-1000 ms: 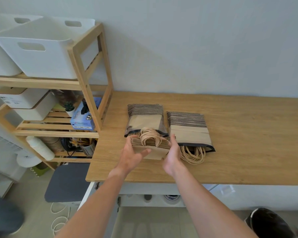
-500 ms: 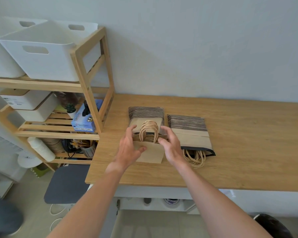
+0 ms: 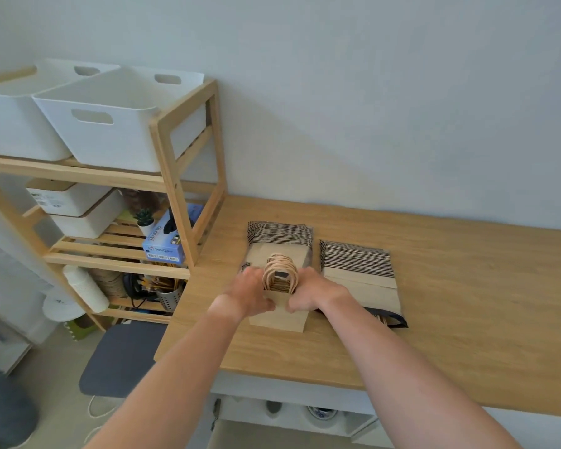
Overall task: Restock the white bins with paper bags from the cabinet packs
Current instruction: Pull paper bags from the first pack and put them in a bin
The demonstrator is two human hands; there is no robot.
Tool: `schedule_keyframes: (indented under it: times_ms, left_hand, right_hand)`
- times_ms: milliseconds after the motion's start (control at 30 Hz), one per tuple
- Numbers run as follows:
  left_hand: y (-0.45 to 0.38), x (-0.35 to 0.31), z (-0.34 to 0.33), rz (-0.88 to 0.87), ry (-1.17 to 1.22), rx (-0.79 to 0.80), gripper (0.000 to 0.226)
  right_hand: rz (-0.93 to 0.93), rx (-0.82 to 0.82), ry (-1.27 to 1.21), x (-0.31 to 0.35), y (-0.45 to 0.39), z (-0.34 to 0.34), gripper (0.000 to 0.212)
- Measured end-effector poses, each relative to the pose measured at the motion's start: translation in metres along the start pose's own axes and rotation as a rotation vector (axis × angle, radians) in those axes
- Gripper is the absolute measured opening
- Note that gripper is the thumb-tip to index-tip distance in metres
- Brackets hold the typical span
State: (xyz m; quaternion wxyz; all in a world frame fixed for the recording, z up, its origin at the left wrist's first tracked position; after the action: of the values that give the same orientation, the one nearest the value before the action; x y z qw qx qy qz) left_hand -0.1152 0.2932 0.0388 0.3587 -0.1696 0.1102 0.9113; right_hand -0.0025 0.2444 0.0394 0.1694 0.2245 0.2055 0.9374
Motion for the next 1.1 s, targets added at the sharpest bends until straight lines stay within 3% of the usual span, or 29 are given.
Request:
schedule_keyframes:
  times_ms: [233, 400, 567, 700, 867, 1100]
  left_hand:
    - [-0.002, -0.009, 0.003, 0.028, 0.051, 0.072, 0.051]
    - [-0.021, -0.044, 0.056, 0.031, 0.004, 0.049, 0.060]
    - [-0.047, -0.081, 0.164, -0.034, -0.042, -0.153, 0.044]
    - [-0.060, -0.090, 0.253, -0.024, -0.089, -0.349, 0.032]
    - [-0.070, -0.082, 0.323, -0.076, -0.231, -0.488, 0.020]
    - [-0.061, -0.001, 0.389, -0.126, -0.164, -0.695, 0.023]
  right_hand:
    - [-0.008, 0.206, -0.094, -0.010, -0.008, -0.009, 0.062]
    - [-0.005, 0.248, -0.134, -0.008, 0.002, 0.057, 0.047]
    - [0.116, 0.012, -0.110, 0.031, 0.015, 0.172, 0.040]
    - [0.238, -0.309, -0.023, 0.078, 0.025, 0.253, 0.022]
    - [0.379, -0.536, -0.023, 0.133, 0.026, 0.301, 0.005]
    - [0.633, -0.780, 0.063, 0.248, -0.005, 0.321, 0.013]
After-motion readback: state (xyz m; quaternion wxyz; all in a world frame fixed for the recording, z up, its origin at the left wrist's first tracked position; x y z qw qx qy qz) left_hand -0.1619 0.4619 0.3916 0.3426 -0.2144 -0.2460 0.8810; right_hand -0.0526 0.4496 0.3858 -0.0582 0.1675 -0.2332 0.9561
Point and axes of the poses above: each hand's wrist, its own y-axis away from the middle knuckle, its own z-axis out of the back of the hand, x = y × z, the point moved 8 cm from there along -y, towards the middle knuckle, and after that the axes turned 5 degrees about -z, right-handed, at the moved point
